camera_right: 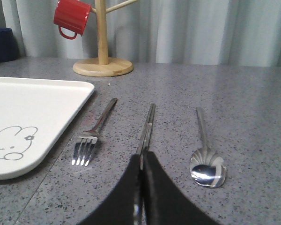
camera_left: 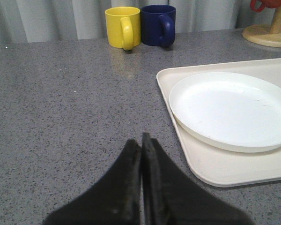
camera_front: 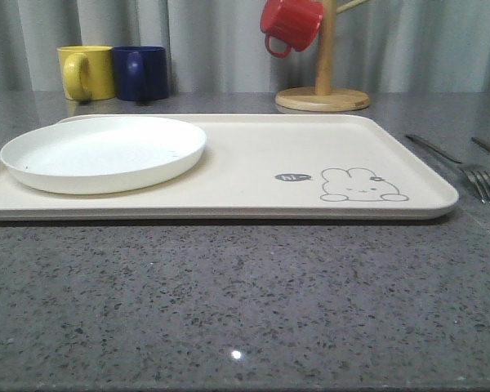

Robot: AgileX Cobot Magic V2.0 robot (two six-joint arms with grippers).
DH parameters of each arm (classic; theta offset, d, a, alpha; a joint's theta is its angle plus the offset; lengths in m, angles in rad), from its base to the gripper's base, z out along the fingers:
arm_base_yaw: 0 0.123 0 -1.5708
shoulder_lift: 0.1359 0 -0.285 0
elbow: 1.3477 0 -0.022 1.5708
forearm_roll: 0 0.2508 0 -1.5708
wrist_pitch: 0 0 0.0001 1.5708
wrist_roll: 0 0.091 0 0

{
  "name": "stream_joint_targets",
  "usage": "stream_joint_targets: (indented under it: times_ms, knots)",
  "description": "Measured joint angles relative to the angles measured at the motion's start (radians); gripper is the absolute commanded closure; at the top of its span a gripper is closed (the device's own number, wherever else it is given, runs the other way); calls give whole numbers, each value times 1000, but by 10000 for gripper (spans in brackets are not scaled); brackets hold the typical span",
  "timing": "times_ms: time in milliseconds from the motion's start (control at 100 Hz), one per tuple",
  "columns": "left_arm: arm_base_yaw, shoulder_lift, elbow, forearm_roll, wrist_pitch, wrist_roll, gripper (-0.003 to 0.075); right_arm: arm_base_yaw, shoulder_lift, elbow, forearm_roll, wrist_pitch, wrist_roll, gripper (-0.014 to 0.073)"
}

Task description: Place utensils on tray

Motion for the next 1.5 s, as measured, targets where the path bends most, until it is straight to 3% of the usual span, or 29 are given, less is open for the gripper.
stream_joint_targets:
  times_ms: [600,850,1000,1209,1329,1499]
  knots:
    - [0,0,0,0,0,0,739,0,0,0,-10,0,0,655]
    - [0,0,0,0,0,0,739,0,0,0,-10,-71,0,653]
    - [0,0,0,0,0,0,739,0,23,-84,-10,76,0,654]
    - [0,0,0,0,0,0,739,0,223,-271,-10,297,0,644]
    - [0,0,0,0,0,0,739,0,383,-379,-6,401,0,559]
    - [0,0,0,0,0,0,739,0,635,-529,-4,488,0,251]
